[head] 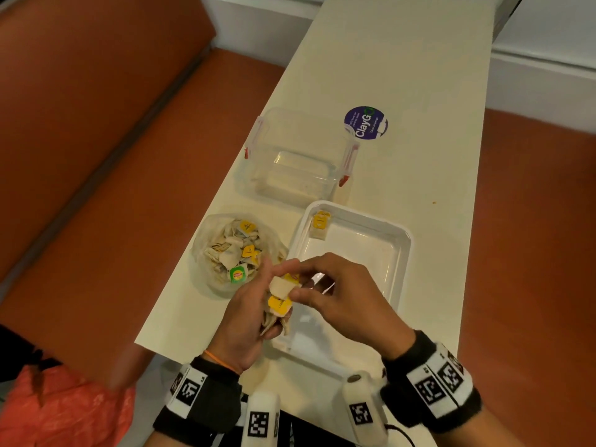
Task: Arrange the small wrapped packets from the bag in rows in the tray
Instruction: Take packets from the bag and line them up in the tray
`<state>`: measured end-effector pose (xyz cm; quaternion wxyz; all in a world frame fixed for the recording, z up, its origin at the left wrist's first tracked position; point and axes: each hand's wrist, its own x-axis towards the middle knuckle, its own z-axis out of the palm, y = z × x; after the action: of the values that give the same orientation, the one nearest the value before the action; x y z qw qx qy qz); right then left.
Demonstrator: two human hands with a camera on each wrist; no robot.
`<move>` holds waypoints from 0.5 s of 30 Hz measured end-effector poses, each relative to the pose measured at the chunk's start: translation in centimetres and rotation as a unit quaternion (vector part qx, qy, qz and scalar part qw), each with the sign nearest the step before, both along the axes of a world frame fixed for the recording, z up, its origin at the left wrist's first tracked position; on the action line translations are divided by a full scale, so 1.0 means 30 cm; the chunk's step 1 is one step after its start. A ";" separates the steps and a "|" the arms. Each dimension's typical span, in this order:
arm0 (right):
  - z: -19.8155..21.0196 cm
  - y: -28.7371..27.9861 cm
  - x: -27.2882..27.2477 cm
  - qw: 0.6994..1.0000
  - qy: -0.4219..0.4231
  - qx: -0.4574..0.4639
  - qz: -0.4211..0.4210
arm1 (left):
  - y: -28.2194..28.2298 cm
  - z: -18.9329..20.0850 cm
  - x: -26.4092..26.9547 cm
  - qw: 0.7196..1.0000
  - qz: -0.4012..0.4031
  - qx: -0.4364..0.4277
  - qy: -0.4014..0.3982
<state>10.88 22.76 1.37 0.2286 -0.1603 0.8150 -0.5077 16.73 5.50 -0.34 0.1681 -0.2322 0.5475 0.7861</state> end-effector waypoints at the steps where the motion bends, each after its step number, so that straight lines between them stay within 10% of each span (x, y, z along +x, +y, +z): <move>1: -0.007 0.000 0.005 1.000 -0.005 0.006 -0.020 | 0.006 0.004 0.002 1.000 -0.012 -0.015 0.011; 15: 0.016 0.033 -0.018 0.985 -0.150 -0.004 -0.082 | 0.033 -0.005 0.018 0.998 -0.013 -0.016 0.052</move>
<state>10.33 23.75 1.85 0.3050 -0.0162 0.7798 -0.5464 17.26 6.48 -0.51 0.1460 -0.1865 0.5711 0.7860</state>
